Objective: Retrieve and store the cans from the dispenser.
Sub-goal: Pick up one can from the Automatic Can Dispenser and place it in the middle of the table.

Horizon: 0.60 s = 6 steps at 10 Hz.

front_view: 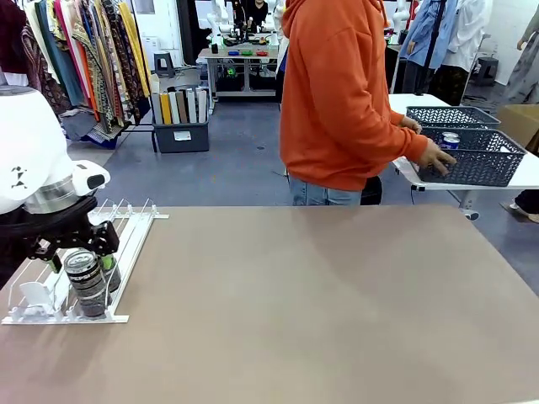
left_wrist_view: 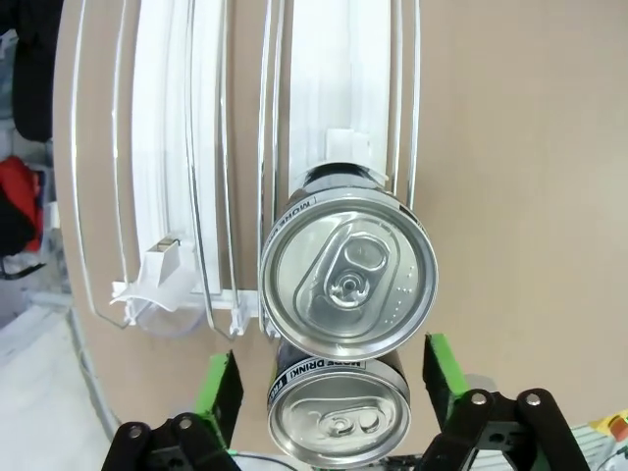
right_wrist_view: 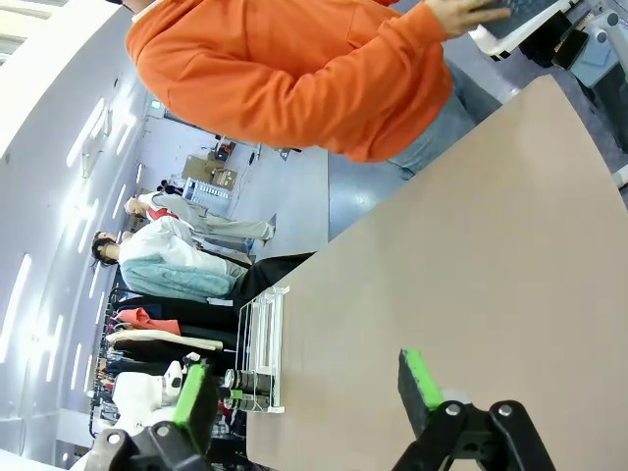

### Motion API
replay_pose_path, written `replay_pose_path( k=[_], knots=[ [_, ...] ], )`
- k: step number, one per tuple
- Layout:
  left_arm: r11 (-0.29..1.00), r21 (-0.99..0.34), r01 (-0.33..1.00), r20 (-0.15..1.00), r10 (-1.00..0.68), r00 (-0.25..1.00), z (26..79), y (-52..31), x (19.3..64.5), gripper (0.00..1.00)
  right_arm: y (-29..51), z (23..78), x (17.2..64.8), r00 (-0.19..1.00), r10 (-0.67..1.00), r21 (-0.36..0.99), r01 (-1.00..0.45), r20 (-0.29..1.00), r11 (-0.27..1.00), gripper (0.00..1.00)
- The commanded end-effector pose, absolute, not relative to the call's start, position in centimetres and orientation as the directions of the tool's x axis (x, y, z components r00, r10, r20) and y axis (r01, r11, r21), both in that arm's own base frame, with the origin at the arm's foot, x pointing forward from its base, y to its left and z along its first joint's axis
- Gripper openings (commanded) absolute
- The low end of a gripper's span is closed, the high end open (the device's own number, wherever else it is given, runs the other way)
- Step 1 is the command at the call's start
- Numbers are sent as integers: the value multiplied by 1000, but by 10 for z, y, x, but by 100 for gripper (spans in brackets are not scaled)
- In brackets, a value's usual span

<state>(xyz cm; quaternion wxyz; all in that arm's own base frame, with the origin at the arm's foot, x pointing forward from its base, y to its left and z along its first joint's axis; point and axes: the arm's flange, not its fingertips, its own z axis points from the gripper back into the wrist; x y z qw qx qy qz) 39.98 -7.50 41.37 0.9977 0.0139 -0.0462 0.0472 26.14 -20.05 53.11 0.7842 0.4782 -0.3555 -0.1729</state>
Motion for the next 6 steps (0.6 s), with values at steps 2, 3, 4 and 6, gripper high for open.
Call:
replay_pose_path(
  k=[2, 3, 4, 6],
  knots=[
    [993, 68, -98, 48, 95, 994, 416, -79, 406, 0, -201, 531, 265, 668, -616, 872, -106, 418, 477, 100],
    [993, 61, -97, 54, 94, 994, 416, -79, 407, 0, -201, 531, 265, 668, -616, 872, -106, 418, 477, 100],
    [993, 59, -101, 60, 97, 993, 416, -80, 408, 0, -201, 531, 265, 668, -616, 872, -106, 418, 477, 100],
    [993, 64, -101, 62, 97, 993, 415, -82, 410, 0, -201, 531, 265, 668, -616, 872, -106, 418, 477, 100]
  ],
)
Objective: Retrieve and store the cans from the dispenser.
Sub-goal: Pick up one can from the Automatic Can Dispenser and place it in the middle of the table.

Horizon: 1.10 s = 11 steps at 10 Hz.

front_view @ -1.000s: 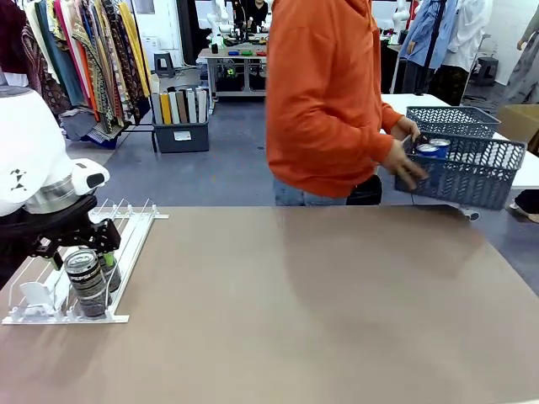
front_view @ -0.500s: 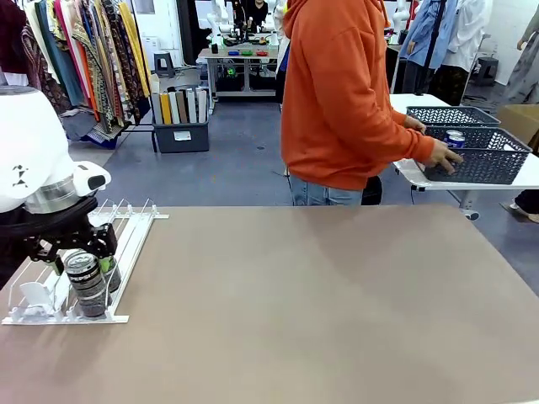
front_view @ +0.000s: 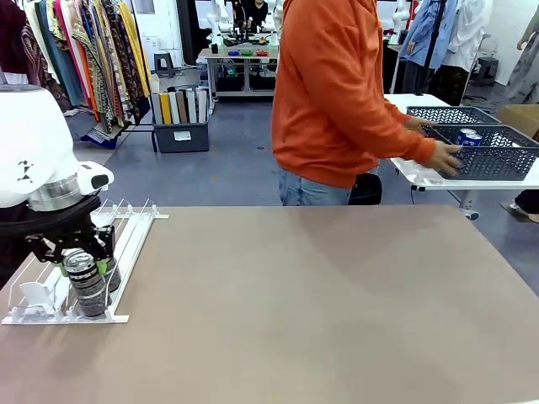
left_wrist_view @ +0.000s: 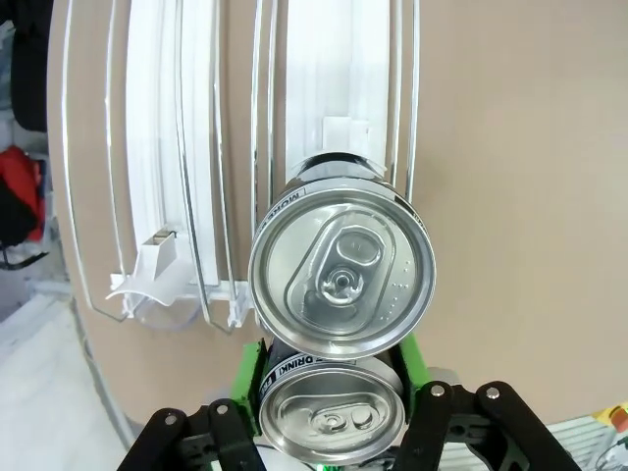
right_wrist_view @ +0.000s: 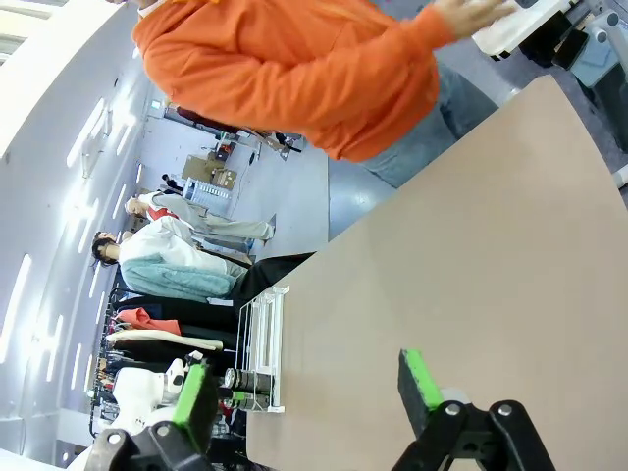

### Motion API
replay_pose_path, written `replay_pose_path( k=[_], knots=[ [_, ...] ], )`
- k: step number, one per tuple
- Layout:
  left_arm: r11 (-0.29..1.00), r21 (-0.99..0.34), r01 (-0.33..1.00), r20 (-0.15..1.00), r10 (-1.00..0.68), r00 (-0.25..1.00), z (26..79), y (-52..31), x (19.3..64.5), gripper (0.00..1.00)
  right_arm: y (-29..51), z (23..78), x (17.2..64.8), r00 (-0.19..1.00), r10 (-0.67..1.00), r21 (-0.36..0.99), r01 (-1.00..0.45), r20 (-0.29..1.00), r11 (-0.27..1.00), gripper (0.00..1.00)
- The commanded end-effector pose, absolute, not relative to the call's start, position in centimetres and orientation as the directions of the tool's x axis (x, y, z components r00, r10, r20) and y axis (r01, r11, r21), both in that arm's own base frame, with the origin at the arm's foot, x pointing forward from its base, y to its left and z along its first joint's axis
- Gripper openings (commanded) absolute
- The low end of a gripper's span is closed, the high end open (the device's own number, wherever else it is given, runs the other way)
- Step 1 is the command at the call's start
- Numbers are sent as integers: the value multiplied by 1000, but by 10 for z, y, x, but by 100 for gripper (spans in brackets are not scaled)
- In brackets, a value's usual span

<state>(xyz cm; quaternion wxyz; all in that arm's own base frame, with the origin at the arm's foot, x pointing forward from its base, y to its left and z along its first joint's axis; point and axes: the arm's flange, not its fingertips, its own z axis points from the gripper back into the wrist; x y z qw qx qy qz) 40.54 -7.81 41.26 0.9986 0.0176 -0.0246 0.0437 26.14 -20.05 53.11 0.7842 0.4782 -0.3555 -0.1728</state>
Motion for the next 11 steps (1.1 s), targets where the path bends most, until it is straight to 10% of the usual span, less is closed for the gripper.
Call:
replay_pose_path(
  k=[1, 11],
  knots=[
    [993, 59, -101, 63, 97, 993, 416, -82, 409, 0, -201, 531, 265, 668, -616, 872, -106, 418, 477, 100],
    [995, -52, 86, 352, -63, 934, 645, -39, 326, 0, -201, 531, 265, 668, -616, 872, -106, 418, 477, 100]
  ],
)
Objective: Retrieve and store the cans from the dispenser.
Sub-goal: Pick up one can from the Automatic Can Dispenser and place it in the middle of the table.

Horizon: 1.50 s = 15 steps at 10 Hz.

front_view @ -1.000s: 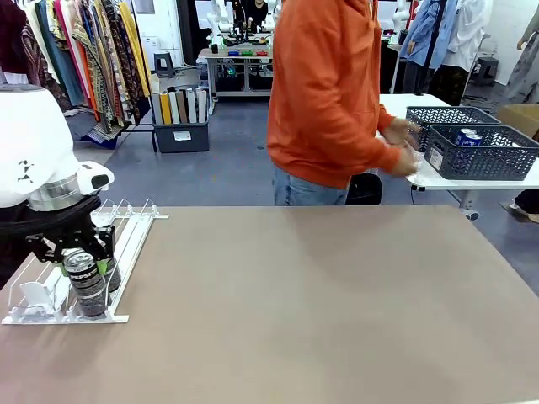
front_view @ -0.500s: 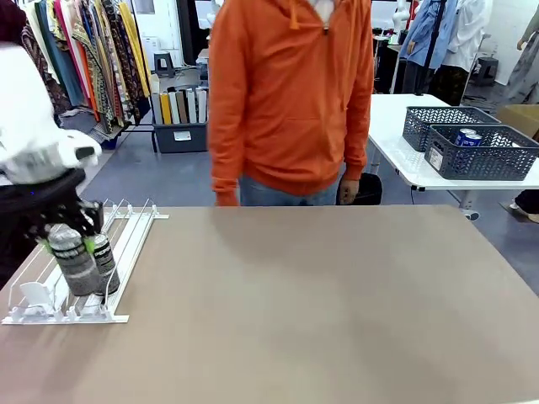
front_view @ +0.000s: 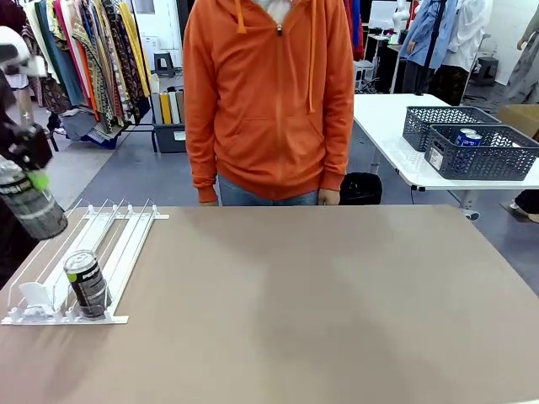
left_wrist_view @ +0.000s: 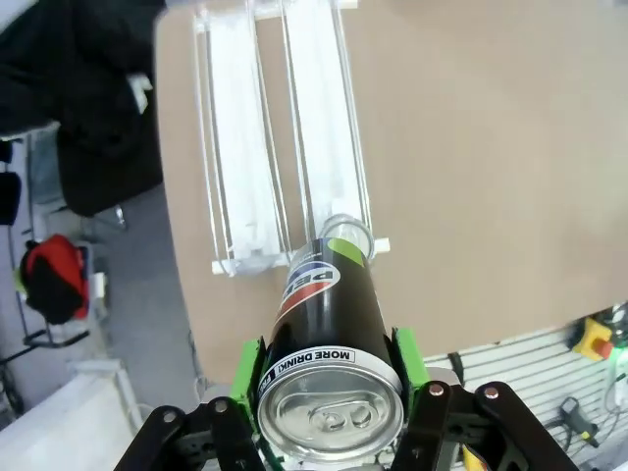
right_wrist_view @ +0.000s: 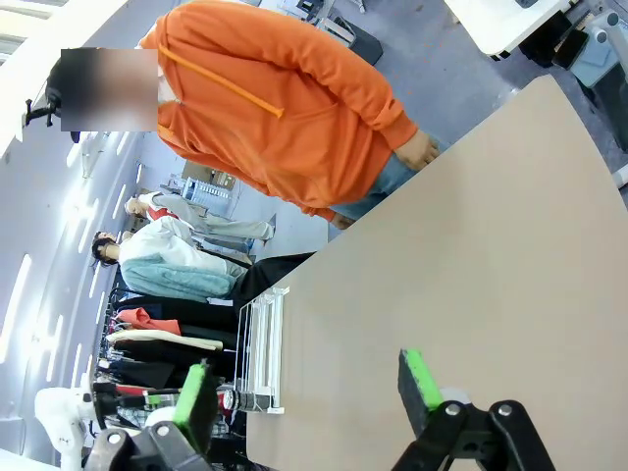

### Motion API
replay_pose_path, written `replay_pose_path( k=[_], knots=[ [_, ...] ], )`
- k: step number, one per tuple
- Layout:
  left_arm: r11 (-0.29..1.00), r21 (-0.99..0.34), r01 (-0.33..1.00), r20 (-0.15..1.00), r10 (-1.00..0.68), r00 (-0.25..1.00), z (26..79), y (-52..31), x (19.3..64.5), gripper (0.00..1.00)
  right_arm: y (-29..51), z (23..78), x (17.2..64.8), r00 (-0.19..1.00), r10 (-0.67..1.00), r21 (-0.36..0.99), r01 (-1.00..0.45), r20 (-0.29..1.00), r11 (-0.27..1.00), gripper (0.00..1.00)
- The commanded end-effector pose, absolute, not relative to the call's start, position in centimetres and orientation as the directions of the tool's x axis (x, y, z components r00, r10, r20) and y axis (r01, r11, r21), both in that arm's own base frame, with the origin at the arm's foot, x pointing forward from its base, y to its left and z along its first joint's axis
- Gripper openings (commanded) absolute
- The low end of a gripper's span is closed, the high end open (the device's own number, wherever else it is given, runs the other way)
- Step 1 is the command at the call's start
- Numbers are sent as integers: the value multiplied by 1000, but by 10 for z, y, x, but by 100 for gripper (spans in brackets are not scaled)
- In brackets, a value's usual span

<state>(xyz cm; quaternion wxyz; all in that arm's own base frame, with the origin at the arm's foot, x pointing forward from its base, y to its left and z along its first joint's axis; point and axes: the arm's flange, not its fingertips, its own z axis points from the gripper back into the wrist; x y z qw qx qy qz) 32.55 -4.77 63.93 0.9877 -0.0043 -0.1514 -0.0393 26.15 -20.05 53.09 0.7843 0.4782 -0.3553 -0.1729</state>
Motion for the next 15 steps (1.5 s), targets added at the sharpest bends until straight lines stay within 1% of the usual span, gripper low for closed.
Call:
replay_pose_path(
  k=[1, 2, 3, 4, 7, 8, 9, 10, 11, 12, 13, 14, 15],
  knots=[
    [991, -92, 102, 361, -62, 931, 648, -34, 324, 0, -201, 531, 265, 668, -616, 872, -106, 418, 477, 100],
    [989, -99, 111, 341, -71, 937, 642, -34, 329, 0, -201, 531, 265, 668, -616, 872, -106, 418, 477, 100],
    [987, -131, 90, 316, -45, 948, 636, -32, 336, 0, -201, 531, 265, 668, -616, 872, -106, 418, 477, 100],
    [996, -60, 71, 338, -46, 940, 652, -34, 322, 0, -201, 531, 265, 668, -616, 872, -106, 418, 477, 100],
    [996, -60, 71, 338, -46, 940, 652, -34, 322, 0, -201, 531, 265, 668, -616, 872, -106, 418, 477, 100],
    [994, -81, 69, 320, -40, 947, 644, -35, 326, 0, -201, 531, 265, 668, -616, 872, -106, 418, 477, 100],
    [987, -107, 120, 393, -69, 917, 640, -39, 322, 0, -201, 531, 265, 668, -616, 872, -106, 418, 477, 100],
    [981, -111, 159, 404, -101, 909, 644, -61, 330, 0, -201, 531, 265, 668, -616, 872, -106, 418, 477, 100],
    [966, -102, 239, 442, -171, 880, 650, -96, 341, 0, -201, 531, 265, 668, -616, 872, -106, 418, 477, 100],
    [951, -70, 302, 451, -240, 860, 652, -138, 353, 0, -201, 531, 265, 668, -616, 872, -106, 418, 477, 100],
    [917, -46, 396, 434, -339, 835, 647, -194, 373, 0, -201, 531, 265, 668, -616, 872, -106, 418, 477, 100],
    [897, -8, 442, 398, -402, 825, 636, -244, 389, 0, -201, 531, 265, 668, -616, 872, -106, 418, 477, 100],
    [889, 73, 453, 385, -444, 809, 622, -288, 403, 0, -201, 531, 265, 668, -616, 872, -106, 418, 477, 100]
  ],
)
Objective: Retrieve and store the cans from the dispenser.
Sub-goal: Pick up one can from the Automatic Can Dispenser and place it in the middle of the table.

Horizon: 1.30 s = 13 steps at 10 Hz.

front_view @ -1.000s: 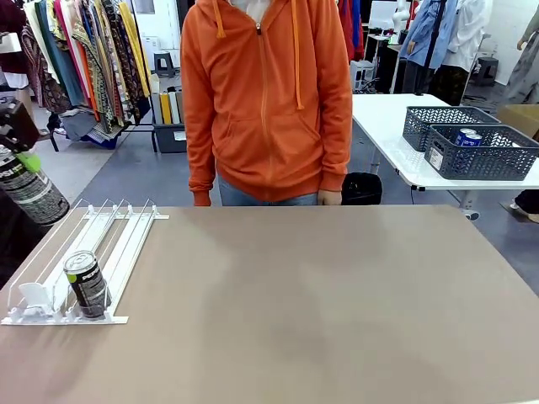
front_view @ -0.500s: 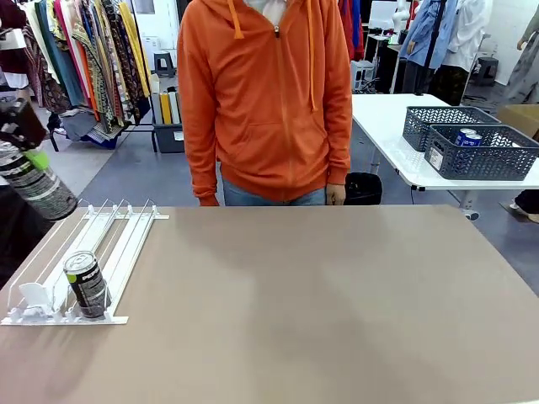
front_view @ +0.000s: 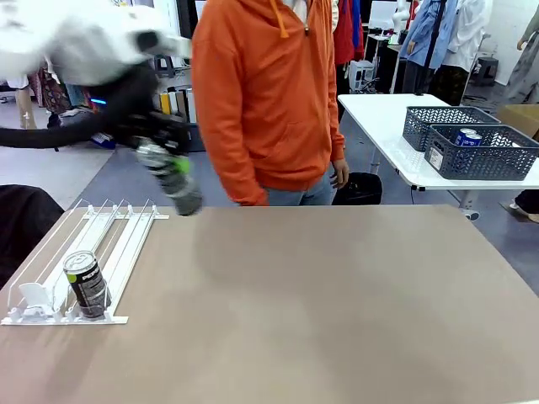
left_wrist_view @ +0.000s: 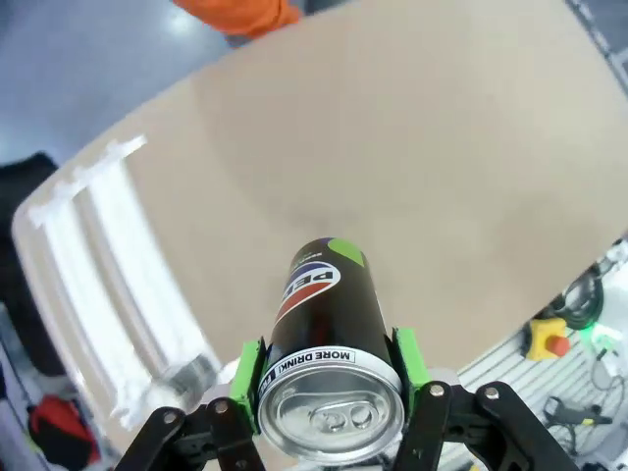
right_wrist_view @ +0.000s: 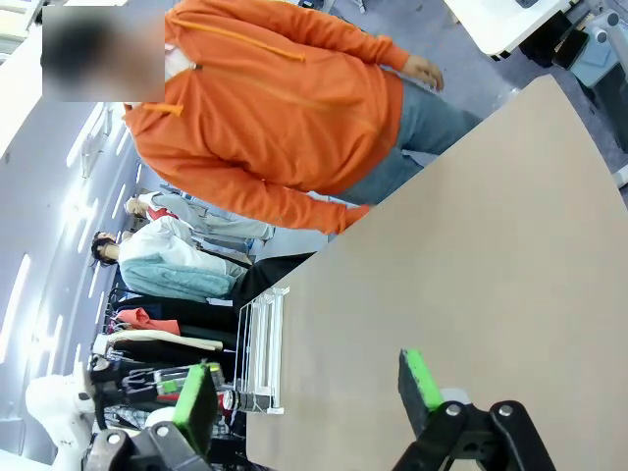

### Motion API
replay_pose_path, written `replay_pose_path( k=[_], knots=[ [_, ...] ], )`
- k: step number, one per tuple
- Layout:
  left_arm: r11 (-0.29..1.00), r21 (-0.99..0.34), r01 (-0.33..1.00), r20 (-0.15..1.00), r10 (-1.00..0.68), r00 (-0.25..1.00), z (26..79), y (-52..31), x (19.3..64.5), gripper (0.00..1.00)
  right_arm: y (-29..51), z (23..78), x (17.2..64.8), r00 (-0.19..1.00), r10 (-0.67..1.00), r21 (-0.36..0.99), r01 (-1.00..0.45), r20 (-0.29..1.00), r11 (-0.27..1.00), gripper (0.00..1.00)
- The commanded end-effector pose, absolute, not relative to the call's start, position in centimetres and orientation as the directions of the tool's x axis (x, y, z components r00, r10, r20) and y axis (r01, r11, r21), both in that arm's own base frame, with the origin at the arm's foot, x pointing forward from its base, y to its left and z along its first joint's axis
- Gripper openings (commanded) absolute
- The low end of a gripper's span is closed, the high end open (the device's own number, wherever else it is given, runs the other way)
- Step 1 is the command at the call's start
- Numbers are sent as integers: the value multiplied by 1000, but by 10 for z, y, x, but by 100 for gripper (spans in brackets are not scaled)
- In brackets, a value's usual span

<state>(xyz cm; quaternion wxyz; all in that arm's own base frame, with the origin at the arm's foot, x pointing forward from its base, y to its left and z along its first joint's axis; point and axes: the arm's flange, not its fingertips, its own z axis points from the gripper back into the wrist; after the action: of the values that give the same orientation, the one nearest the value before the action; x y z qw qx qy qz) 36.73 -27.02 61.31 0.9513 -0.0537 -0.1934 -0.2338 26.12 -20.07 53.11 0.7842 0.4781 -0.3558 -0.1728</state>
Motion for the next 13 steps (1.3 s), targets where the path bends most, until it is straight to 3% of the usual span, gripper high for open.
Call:
replay_pose_path(
  k=[1, 4, 7, 10, 13],
  knots=[
    [849, 85, 521, 339, -517, 786, 606, -324, 419, 0, -201, 531, 265, 668, -616, 872, -106, 418, 477, 100],
    [778, 101, 620, 273, -621, 735, 529, -400, 444, 0, -201, 531, 265, 668, -616, 872, -106, 418, 477, 100],
    [711, -7, 704, 149, -695, 703, 460, -427, 448, 0, -201, 531, 265, 668, -616, 872, -106, 418, 477, 100],
    [667, 12, 745, 37, -745, 666, 428, -434, 449, 0, -201, 531, 265, 668, -616, 872, -106, 418, 477, 100],
    [659, 26, 752, 52, -752, 657, 427, -435, 449, 0, -201, 531, 265, 668, -616, 872, -106, 418, 477, 100]
  ],
)
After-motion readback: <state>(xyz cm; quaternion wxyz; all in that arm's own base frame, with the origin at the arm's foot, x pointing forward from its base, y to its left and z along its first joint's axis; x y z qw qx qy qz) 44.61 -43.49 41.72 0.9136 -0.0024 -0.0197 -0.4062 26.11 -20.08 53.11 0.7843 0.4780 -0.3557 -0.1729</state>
